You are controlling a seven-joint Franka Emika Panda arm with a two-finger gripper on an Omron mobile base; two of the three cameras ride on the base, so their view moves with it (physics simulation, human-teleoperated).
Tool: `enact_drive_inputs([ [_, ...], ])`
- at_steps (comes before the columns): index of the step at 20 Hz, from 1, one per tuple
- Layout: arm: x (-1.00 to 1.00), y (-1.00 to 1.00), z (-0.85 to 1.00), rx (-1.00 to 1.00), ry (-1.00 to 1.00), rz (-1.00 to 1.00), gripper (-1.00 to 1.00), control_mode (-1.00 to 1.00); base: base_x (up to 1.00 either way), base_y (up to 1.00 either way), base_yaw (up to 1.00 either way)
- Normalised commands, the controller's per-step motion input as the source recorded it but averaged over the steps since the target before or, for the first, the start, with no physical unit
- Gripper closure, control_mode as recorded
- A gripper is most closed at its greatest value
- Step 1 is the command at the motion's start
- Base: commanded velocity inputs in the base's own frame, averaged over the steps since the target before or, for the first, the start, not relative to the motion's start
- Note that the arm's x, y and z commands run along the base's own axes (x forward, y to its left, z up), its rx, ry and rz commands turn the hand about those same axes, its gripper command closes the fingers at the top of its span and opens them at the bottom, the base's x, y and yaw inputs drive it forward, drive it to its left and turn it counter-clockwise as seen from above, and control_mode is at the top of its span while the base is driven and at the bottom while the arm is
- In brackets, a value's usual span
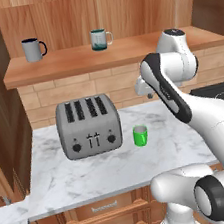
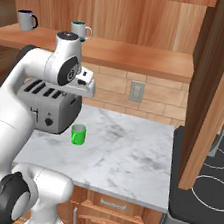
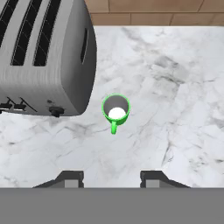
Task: Pick the mug on the counter and place it in the cabinet with the handle facing the right, like the mugs already inside.
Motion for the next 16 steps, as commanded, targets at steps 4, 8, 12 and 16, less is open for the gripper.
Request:
enact_drive_inputs([
  [4, -0.1, 0.0, 0.0, 0.0, 0.0, 0.0, -1.0, -1.0, 0.0, 0.0, 0.0],
  [8, -0.33, 0.0, 0.0, 0.0, 0.0, 0.0, -1.0, -1.0, 0.0, 0.0, 0.0],
  [12, -0.3, 0.0, 0.0, 0.0, 0.0, 0.0, -1.0, -1.0, 0.0, 0.0, 0.0],
  [16, -0.23, 0.0, -0.08, 0.0, 0.0, 0.0, -1.0, -1.0, 0.0, 0.0, 0.0],
])
